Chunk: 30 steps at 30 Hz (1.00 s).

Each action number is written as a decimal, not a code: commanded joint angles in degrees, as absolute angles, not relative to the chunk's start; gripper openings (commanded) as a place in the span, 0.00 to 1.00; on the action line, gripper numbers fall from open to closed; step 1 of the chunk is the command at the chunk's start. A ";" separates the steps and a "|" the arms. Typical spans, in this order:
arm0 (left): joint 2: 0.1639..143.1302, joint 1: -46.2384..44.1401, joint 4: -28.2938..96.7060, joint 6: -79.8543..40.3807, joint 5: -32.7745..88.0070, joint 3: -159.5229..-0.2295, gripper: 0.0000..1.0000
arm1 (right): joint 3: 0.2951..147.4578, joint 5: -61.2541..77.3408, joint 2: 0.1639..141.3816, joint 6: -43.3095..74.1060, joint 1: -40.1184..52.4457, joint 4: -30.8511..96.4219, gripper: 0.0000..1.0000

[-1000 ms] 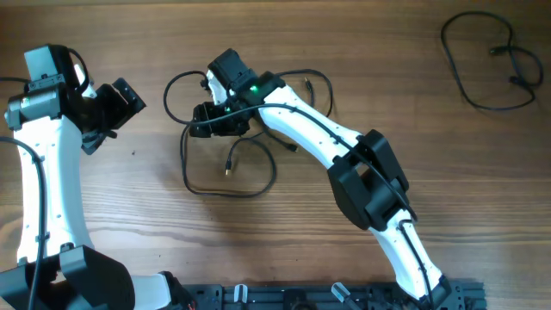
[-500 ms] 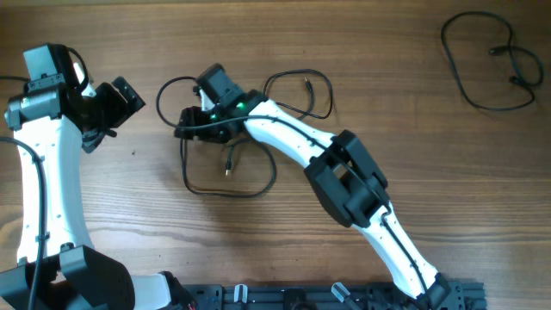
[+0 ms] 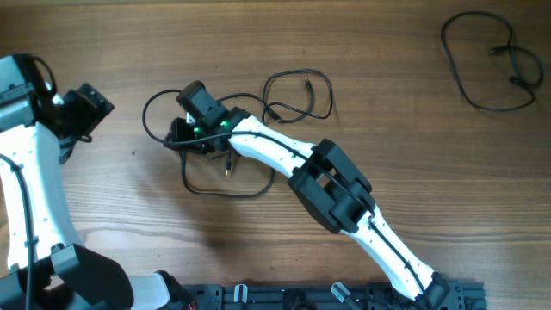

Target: Untangle cables

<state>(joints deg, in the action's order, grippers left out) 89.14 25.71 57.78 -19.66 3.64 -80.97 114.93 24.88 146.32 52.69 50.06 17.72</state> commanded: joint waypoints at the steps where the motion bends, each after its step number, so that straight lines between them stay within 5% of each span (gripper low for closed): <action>1: 89.27 27.18 57.71 -20.18 2.94 -80.62 1.00 | 113.89 19.33 150.89 44.66 50.39 19.20 0.14; 4: 89.27 27.18 57.69 -20.18 2.94 -80.62 1.00 | 114.02 25.65 149.84 40.86 49.25 20.14 0.05; 14: 89.27 27.16 59.35 -20.18 2.96 -80.62 1.00 | 114.21 48.90 123.76 28.40 38.11 21.58 0.04; 23: 89.27 27.16 59.37 -20.16 3.16 -80.62 1.00 | 114.21 72.36 108.38 33.36 21.93 18.50 0.05; 30: 89.25 26.57 61.95 -18.09 10.94 -80.62 0.94 | 114.21 61.17 107.37 32.69 9.82 28.60 0.05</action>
<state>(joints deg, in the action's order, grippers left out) 89.14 27.07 61.49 -19.62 5.91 -80.93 114.37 67.37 107.90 33.89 14.81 24.03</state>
